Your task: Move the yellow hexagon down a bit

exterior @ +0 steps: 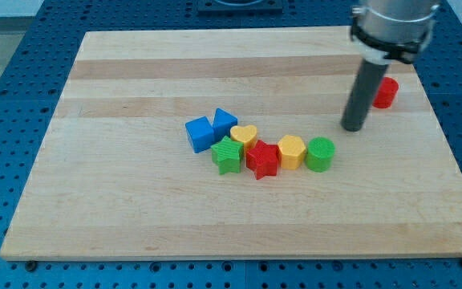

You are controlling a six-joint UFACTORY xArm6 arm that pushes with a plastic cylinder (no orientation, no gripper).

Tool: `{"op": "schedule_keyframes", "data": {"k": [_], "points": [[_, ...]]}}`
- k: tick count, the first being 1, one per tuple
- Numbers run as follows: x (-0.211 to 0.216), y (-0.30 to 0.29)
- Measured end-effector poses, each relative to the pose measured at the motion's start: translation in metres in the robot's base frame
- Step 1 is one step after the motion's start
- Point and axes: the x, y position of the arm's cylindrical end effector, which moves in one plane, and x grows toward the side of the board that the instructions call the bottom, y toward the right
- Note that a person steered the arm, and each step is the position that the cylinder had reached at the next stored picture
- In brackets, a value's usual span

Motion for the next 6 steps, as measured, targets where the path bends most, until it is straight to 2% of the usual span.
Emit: {"op": "schedule_keyframes", "data": {"k": [2,3,5,6], "points": [[0.004,-0.082],[0.069,-0.082],[0.068,-0.076],[0.030,-0.040]]}}
